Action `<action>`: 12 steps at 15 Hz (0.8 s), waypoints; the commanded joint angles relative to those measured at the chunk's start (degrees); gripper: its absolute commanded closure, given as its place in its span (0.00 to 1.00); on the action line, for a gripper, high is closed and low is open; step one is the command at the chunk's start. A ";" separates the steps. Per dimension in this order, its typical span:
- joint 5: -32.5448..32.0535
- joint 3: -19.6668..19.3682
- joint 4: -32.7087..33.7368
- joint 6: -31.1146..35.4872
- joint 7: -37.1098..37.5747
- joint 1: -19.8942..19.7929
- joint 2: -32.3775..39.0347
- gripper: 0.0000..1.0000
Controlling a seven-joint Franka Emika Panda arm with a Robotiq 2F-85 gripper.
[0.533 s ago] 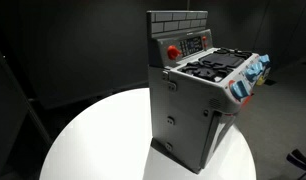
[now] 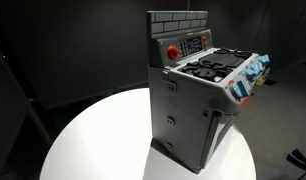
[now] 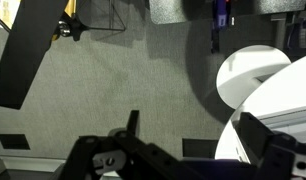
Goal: Press the top right orange button on the stove
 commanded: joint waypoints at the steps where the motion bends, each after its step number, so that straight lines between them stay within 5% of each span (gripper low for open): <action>1: 3.05 0.23 1.55 3.11 2.62 2.87 2.36 0.00; 12: 15.62 4.00 6.36 20.27 6.35 9.60 16.44 0.00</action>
